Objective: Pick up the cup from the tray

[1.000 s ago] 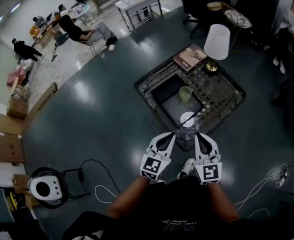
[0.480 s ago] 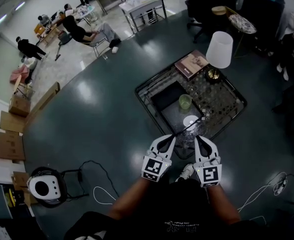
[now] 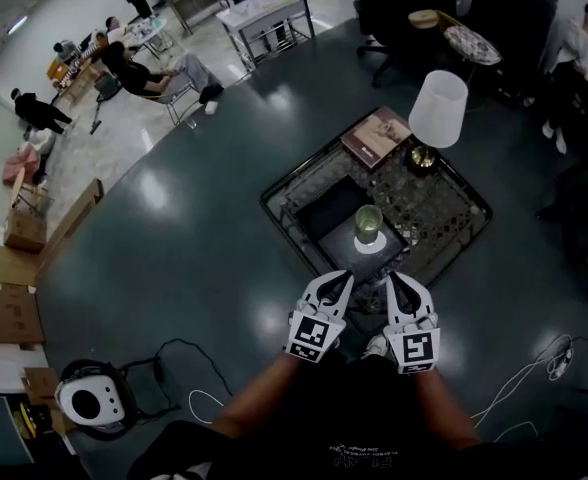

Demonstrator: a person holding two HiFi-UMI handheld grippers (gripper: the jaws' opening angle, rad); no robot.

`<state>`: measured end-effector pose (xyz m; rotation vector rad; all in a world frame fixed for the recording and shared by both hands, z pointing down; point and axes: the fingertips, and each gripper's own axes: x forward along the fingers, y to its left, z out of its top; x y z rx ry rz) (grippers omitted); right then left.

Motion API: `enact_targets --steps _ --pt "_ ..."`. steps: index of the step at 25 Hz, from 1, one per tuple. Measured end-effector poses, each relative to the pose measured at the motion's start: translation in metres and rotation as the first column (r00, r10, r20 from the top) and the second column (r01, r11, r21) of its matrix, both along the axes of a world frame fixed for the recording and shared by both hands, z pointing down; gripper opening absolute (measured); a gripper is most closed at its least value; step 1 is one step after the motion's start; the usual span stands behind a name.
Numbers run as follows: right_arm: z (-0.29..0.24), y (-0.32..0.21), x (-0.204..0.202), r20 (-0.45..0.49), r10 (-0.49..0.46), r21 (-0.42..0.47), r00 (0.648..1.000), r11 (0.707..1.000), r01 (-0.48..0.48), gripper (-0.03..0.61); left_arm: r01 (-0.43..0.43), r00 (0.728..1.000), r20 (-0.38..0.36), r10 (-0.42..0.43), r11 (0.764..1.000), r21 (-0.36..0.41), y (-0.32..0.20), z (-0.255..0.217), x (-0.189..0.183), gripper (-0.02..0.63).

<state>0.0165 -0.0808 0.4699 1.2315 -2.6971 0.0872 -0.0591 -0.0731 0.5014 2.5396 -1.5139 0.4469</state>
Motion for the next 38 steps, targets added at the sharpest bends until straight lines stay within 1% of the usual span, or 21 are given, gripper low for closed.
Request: enact_targets --steps 6,9,12,16,19,21,26,31,34,38 --pt "0.017 -0.031 -0.013 -0.025 0.067 -0.035 0.997 0.997 -0.068 0.008 -0.041 0.999 -0.017 0.04 0.998 -0.043 -0.036 0.025 -0.018 0.009" --pt "0.024 -0.041 -0.015 -0.046 0.101 -0.054 0.994 0.993 -0.103 0.008 -0.08 0.997 -0.011 0.079 0.995 -0.068 -0.049 0.04 -0.02 0.009" --pt "0.032 -0.052 -0.021 -0.055 0.131 -0.08 0.99 0.988 -0.135 0.009 -0.137 0.99 0.023 0.14 0.986 -0.092 -0.062 0.055 -0.018 0.009" --pt "0.044 -0.055 -0.034 -0.07 0.175 -0.112 0.982 0.977 -0.182 0.008 -0.2 0.979 0.021 0.204 0.973 -0.113 -0.073 0.067 -0.019 0.009" --pt "0.053 -0.057 -0.038 -0.085 0.204 -0.131 0.975 0.968 -0.214 0.008 -0.247 0.967 0.029 0.251 0.962 -0.116 -0.081 0.071 -0.019 0.009" --pt "0.058 -0.06 -0.041 -0.089 0.214 -0.142 0.973 0.964 -0.226 0.008 -0.264 0.962 0.033 0.27 0.957 -0.119 -0.087 0.075 -0.02 0.01" --pt "0.076 -0.072 -0.042 -0.101 0.204 -0.174 0.974 0.96 -0.219 0.008 -0.262 0.962 0.032 0.269 0.953 -0.15 -0.098 0.093 -0.017 0.011" --pt "0.087 -0.084 -0.039 -0.095 0.183 -0.197 0.978 0.96 -0.199 0.008 -0.235 0.971 0.012 0.24 0.959 -0.161 -0.104 0.107 -0.013 0.011" --pt "0.091 -0.083 -0.036 -0.083 0.172 -0.208 0.982 0.96 -0.185 0.008 -0.216 0.974 0.032 0.225 0.961 -0.173 -0.108 0.115 -0.013 0.011" --pt "0.102 -0.087 -0.03 -0.077 0.159 -0.233 0.984 0.957 -0.173 0.008 -0.2 0.973 0.074 0.219 0.957 -0.209 -0.118 0.132 -0.008 0.017"
